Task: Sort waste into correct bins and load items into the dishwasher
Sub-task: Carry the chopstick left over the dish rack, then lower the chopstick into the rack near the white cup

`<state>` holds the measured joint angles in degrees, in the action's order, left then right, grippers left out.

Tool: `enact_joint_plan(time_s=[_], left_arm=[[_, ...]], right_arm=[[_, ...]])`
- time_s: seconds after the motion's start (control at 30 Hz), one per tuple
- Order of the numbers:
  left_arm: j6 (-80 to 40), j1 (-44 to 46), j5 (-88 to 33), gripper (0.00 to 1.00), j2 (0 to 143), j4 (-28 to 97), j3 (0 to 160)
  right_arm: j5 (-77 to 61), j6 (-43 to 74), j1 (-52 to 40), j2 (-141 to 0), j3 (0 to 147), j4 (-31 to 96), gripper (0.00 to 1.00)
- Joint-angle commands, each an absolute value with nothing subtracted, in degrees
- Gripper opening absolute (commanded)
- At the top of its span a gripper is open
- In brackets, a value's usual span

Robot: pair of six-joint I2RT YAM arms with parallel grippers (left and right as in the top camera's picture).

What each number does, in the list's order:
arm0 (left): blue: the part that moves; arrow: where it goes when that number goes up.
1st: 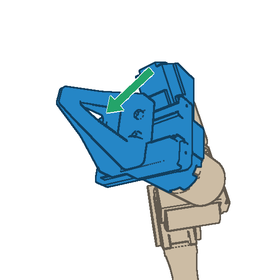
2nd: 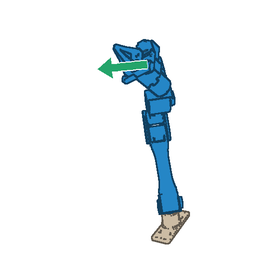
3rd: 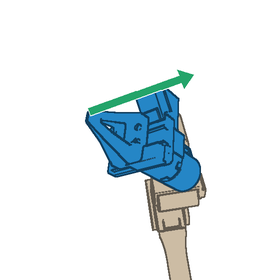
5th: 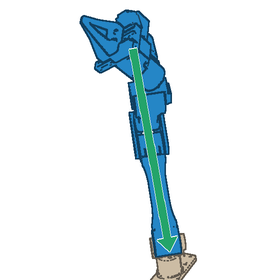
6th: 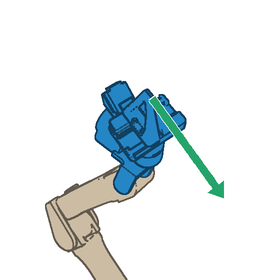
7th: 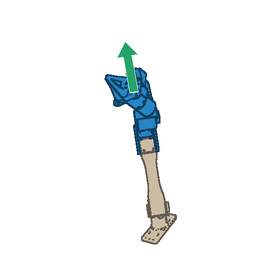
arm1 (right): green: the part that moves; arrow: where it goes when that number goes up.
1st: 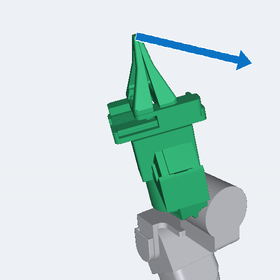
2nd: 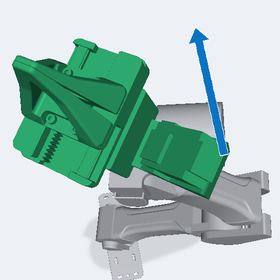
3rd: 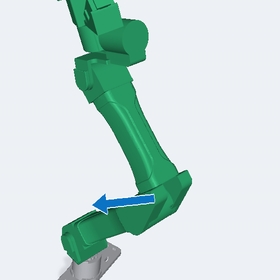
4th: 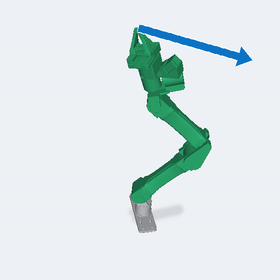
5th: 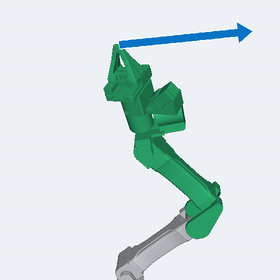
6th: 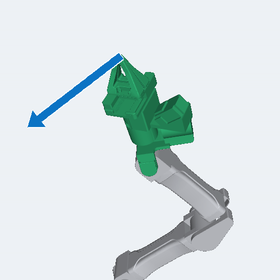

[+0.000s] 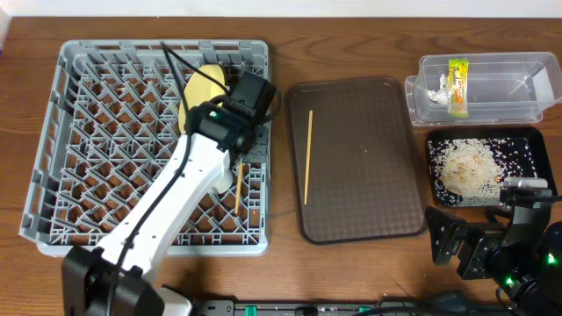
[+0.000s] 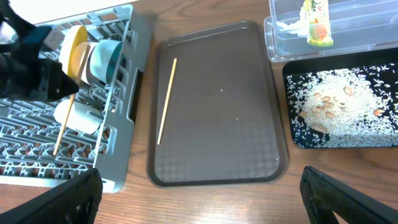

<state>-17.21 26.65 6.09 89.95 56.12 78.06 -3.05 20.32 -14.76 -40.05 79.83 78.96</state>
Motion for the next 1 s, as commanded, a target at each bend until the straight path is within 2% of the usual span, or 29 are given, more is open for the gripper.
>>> enact_joint_plan(time_s=[0.0, 0.2, 0.97], left_arm=[[-19.7, 28.4, 4.0, 0.06, 89.1, 55.8, 76.2], [-21.2, 32.2, 6.3, 0.06, 89.1, 52.9, 73.1], [-23.2, 32.2, 8.4, 0.06, 89.1, 51.1, 70.1]], right_arm=[[-3.5, 19.7, -15.4, -40.0, 80.6, 78.8, 0.99], [-4.6, 19.7, -15.4, -40.0, 80.6, 78.7, 0.99], [-4.6, 19.7, -15.4, -40.0, 82.1, 78.9, 0.99]])
